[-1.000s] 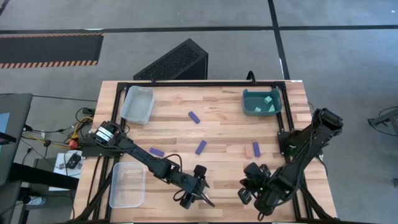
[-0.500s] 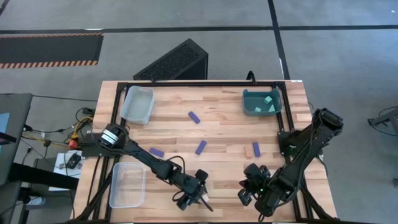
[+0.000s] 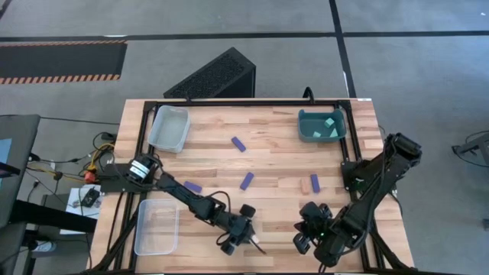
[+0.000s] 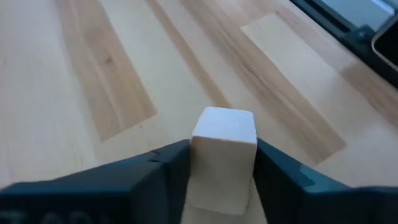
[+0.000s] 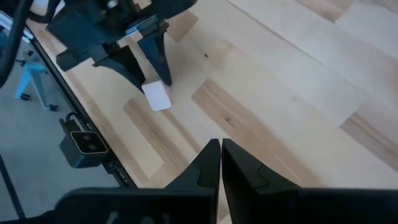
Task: Sort & place blocks by color
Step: Put the light brown block into the white bin
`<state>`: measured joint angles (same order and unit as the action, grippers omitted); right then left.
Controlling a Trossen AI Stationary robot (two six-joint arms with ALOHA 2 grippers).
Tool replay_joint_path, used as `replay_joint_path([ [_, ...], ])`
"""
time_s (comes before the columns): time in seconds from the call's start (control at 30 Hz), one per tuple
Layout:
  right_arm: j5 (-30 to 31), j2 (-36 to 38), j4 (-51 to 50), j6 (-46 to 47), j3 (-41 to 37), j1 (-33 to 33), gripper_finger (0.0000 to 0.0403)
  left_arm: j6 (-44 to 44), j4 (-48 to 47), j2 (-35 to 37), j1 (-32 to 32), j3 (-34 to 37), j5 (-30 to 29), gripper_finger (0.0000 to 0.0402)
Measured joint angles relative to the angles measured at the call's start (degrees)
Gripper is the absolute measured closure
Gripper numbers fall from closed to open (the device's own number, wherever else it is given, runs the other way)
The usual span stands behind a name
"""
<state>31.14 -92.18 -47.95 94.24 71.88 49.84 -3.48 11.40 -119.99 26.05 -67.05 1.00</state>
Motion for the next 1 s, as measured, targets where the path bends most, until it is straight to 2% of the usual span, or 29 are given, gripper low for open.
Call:
replay_joint_path([
  [0.07, 0.0, 0.0, 0.0, -1.3, 0.0, -0.2, 0.0363, 3.1, 0.0, 0.0, -0.5, 0.0, 0.6, 0.03],
  [0.2, 0.7, 0.0, -1.0, -1.7, 0.0, -0.5, 0.0363, 12.5, -1.0, 1.4, -2.0, 0.0, -0.5, 0.0302],
  [0.33, 3.7, 0.0, -3.6, -1.4, 0.0, -0.6, 0.0363, 20.3, -6.5, 6.2, -4.0, 0.0, -8.4, 0.0299],
  [0.43, 5.0, 0.0, -7.3, 0.7, 0.0, -2.0, 0.0363, 24.2, -16.6, 11.1, -5.7, 0.0, -16.2, 0.0277],
  [0.57, 5.0, 0.1, -9.2, -0.3, 0.0, -5.8, 0.0363, 34.5, -30.2, 17.2, -10.5, 0.0, -28.4, 0.0265],
  [0.63, 4.8, 0.2, -9.1, -3.0, 0.0, -8.1, 0.0363, 35.6, -36.7, 19.6, -13.9, 0.0, -30.9, 0.0267],
  [0.8, 1.8, 0.9, -8.5, -10.2, 0.1, -15.3, 0.0363, 33.9, -48.2, 25.6, -22.6, 0.1, -31.3, 0.0278],
  [0.9, -1.7, 1.8, -8.8, -15.4, 0.0, -19.7, 0.0363, 31.3, -49.0, 30.4, -28.5, 3.9, -33.5, 0.0282],
  [1.0, -3.7, 3.8, -8.7, -19.6, 0.1, -23.8, 0.0363, 32.1, -46.5, 36.7, -36.5, 12.0, -33.6, 0.0281],
])
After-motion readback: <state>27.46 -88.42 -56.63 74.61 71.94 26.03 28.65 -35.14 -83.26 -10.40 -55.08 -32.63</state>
